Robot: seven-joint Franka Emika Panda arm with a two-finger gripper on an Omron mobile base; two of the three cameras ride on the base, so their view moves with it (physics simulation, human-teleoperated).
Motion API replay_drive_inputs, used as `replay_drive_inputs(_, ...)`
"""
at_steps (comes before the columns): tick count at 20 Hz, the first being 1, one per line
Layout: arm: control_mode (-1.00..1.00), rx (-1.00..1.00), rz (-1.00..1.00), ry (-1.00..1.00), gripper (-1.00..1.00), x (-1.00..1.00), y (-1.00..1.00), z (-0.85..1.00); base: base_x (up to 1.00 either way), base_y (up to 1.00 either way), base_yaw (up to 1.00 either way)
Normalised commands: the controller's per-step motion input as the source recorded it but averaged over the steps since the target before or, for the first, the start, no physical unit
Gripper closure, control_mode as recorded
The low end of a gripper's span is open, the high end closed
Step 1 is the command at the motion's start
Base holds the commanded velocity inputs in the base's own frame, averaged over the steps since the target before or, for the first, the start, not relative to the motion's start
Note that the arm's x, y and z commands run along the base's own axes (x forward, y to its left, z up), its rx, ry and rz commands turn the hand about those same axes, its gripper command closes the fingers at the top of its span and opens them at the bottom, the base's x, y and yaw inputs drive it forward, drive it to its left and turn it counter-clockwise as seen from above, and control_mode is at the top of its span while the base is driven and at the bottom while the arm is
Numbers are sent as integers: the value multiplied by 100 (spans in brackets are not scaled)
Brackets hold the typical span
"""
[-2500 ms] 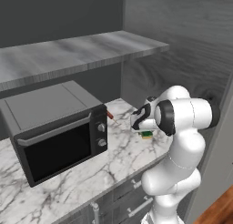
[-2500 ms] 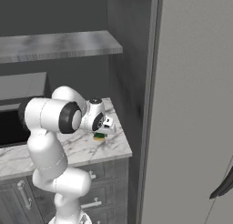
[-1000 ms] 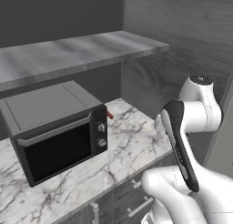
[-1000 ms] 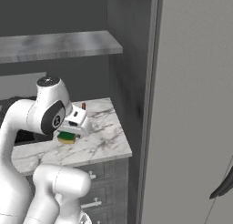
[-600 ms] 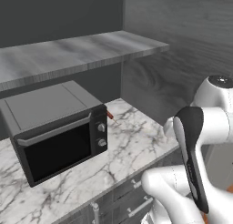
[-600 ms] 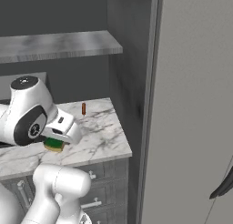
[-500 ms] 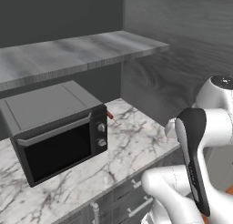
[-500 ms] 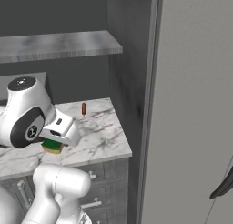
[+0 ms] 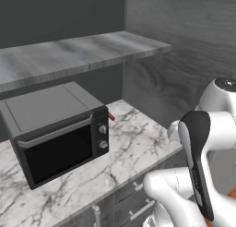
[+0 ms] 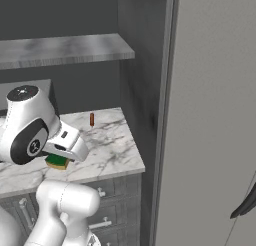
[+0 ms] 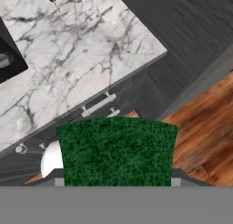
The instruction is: Place the sponge inside the microwave to prepare for sanitizing.
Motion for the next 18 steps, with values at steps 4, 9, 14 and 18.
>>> replay_drive_inputs(4, -100, 0, 0, 0, 100, 0, 0, 0, 0, 0, 0)
replay_drive_inputs(9, 100, 0, 0, 0, 100, 0, 0, 0, -14, -1, -1)
replay_drive_inputs(14, 100, 0, 0, 0, 100, 0, 0, 0, -61, -1, -19)
replay_drive_inputs(18, 100, 0, 0, 0, 100, 0, 0, 0, -74, -5, -26)
